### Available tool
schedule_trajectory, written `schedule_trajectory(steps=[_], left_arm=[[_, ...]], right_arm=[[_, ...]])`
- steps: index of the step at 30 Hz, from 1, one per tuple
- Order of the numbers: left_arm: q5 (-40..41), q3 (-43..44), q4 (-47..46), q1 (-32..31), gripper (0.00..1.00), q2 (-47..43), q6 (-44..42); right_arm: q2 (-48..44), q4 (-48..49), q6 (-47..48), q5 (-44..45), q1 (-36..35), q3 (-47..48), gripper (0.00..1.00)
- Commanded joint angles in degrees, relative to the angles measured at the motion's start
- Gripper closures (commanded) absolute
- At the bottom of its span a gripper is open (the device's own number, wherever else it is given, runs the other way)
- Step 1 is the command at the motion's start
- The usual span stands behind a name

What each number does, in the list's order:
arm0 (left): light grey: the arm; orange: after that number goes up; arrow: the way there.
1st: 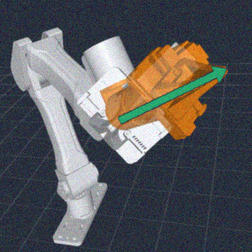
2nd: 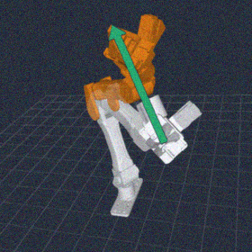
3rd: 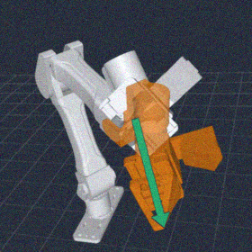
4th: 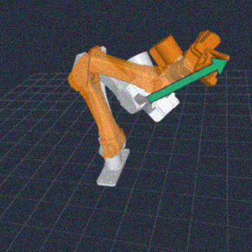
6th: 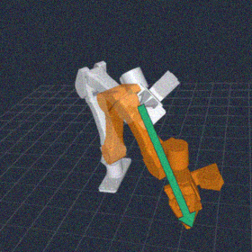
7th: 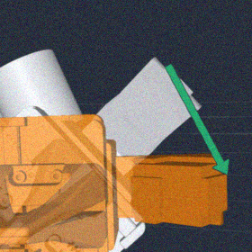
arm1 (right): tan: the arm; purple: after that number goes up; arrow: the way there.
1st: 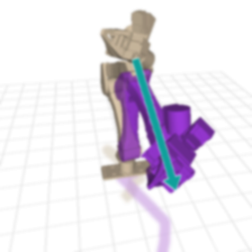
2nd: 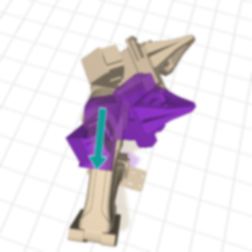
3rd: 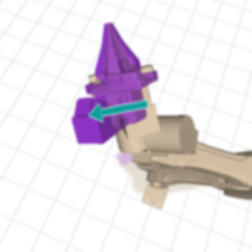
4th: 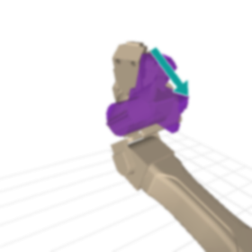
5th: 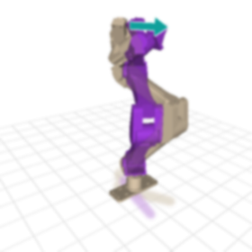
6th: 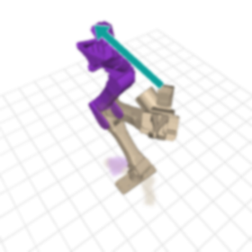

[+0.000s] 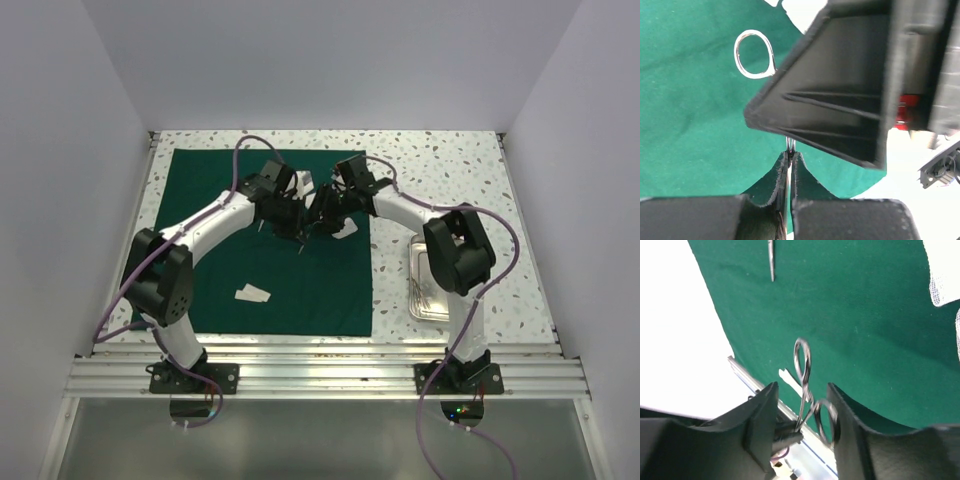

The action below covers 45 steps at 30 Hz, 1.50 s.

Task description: Prepare the surgical pack

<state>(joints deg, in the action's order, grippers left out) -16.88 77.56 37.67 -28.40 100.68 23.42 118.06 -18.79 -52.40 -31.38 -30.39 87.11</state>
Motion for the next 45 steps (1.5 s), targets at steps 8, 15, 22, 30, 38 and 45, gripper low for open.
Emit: schedule_trajectory(steps=[8, 15, 22, 30, 38, 45], left_arm=[[-3.42, -1.27, -3.48, -0.43, 0.92, -3.56, -0.03], [-2.10, -0.22, -3.74, 3.17, 0.49, -5.76, -2.94], [0.09, 0.05, -3.13, 10.12, 0.48, -4.53, -5.84], [8.09, 1.72, -4.71, 12.41, 0.42, -0.84, -4.52], [12.49, 5.14, -4.89, 13.90, 0.38, 3.72, -4.00], [14.68, 11.11, -6.11, 14.25, 0.38, 10.75, -4.52]], right_arm=[[-1.95, -6.52, 6.58, 4.65, -0.64, 1.40, 1.00], [-14.07, -24.17, 23.64, 13.61, 7.26, -1.59, 1.00], [-26.29, -43.17, 35.52, 33.37, 15.54, -6.51, 1.00], [-27.28, -40.29, 35.53, 44.30, 18.70, -18.45, 1.00], [-21.56, -37.20, 37.73, 48.52, 19.58, -21.10, 1.00], [-20.15, -36.94, 36.76, 44.65, 19.58, -22.95, 0.94]])
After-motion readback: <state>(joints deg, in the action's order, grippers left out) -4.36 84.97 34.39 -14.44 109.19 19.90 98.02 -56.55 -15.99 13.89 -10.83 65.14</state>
